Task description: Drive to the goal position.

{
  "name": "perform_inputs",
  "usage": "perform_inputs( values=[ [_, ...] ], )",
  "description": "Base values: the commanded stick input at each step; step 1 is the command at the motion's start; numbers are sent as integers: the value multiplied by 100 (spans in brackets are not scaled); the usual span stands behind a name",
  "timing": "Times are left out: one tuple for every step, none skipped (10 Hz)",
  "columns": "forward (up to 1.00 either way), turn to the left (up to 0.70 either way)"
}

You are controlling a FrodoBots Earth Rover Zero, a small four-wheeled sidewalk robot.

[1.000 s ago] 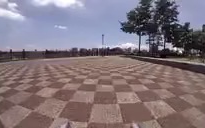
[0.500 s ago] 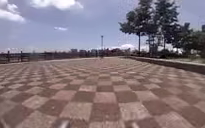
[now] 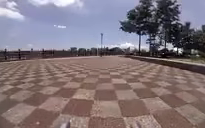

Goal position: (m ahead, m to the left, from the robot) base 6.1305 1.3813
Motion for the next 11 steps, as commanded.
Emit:
perform_inputs(
  values=[
    [70, 0],
    [70, 0],
    [70, 0],
    [70, 0],
    [70, 0],
    [70, 0],
    [70, 0],
    [70, 0],
    [70, 0],
    [70, 0],
    [70, 0]
  ],
)
